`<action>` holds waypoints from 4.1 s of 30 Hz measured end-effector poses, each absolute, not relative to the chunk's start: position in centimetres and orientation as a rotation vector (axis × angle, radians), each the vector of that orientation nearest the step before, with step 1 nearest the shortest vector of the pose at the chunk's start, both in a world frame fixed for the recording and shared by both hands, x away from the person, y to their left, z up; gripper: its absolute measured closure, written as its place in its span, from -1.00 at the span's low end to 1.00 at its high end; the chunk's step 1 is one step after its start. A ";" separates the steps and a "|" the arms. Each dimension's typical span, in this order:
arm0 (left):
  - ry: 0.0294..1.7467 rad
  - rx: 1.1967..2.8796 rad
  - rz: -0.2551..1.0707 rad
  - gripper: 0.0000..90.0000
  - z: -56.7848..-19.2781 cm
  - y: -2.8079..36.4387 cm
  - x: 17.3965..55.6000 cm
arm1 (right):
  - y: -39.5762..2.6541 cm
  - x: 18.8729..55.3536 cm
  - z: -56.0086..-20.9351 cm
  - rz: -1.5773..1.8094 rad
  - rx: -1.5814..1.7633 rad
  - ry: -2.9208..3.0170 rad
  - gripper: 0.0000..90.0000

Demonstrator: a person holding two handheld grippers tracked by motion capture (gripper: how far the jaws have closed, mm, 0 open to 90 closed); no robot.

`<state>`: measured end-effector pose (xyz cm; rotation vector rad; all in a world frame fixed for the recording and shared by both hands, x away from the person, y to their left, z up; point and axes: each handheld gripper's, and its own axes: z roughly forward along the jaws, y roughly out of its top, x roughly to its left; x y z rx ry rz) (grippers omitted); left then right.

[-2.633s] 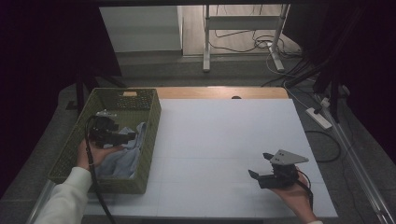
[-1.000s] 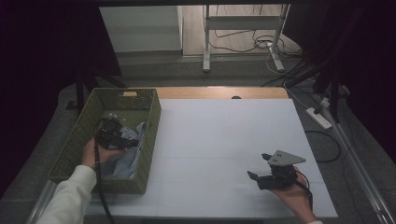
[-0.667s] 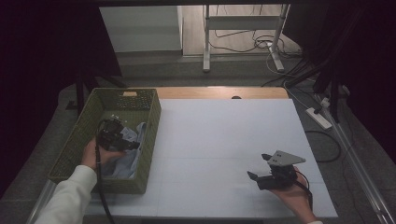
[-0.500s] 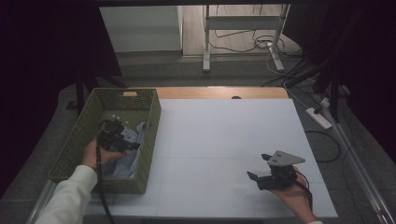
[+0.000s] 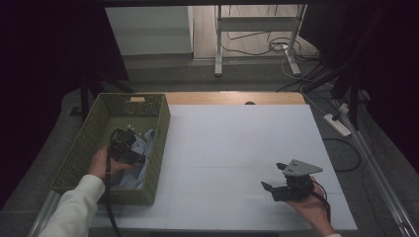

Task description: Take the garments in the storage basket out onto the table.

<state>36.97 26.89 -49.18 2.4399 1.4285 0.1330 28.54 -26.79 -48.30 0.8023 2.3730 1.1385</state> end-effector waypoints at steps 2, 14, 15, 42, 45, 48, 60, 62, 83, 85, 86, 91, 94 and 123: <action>1.435 2.451 0.131 -0.81 -49.4 26.8 37.0 | -26.8 28.5 -48.3 1.136 0.802 2.373 -0.67; 1.428 2.489 0.129 -0.80 -50.2 26.5 37.2 | -26.7 28.5 -48.4 1.127 0.803 2.372 -0.67; 1.428 2.489 0.129 -0.78 -50.2 26.5 37.2 | -26.7 28.5 -48.4 1.127 0.804 2.372 -0.67; 1.373 2.457 0.027 0.52 -49.6 27.1 37.2 | -26.7 28.5 -48.4 1.114 0.807 2.374 -0.67; 1.373 2.435 0.019 0.56 -49.4 27.3 37.2 | -26.7 28.6 -48.4 1.115 0.808 2.374 -0.67; 1.374 2.422 0.015 0.59 -49.1 27.6 37.2 | -26.7 28.6 -48.4 1.114 0.807 2.371 -0.67; 1.390 2.294 0.116 0.63 -47.5 29.5 36.3 | -26.7 28.6 -48.4 1.114 0.809 2.359 -0.67; 1.389 2.270 0.132 0.64 -47.1 29.8 36.1 | -26.7 28.5 -48.3 1.117 0.810 2.353 -0.66; 1.341 2.093 0.270 0.65 -45.0 31.0 34.9 | -26.8 28.6 -48.3 1.117 0.812 2.349 -0.66; 1.336 2.064 0.275 0.65 -44.8 31.2 34.8 | -26.8 28.6 -48.3 1.118 0.813 2.348 -0.66; 1.334 2.053 0.281 0.65 -44.7 31.2 34.7 | -26.8 28.6 -48.3 1.117 0.813 2.348 -0.66; 1.327 2.005 0.286 0.66 -44.0 31.6 34.2 | -26.8 28.5 -48.3 1.118 0.814 2.348 -0.66; 1.320 1.982 0.298 0.67 -43.6 31.7 34.0 | -26.8 28.6 -48.3 1.121 0.814 2.347 -0.66; 1.289 1.825 0.359 0.72 -41.2 32.6 33.0 | -26.8 28.6 -48.3 1.123 0.818 2.342 -0.66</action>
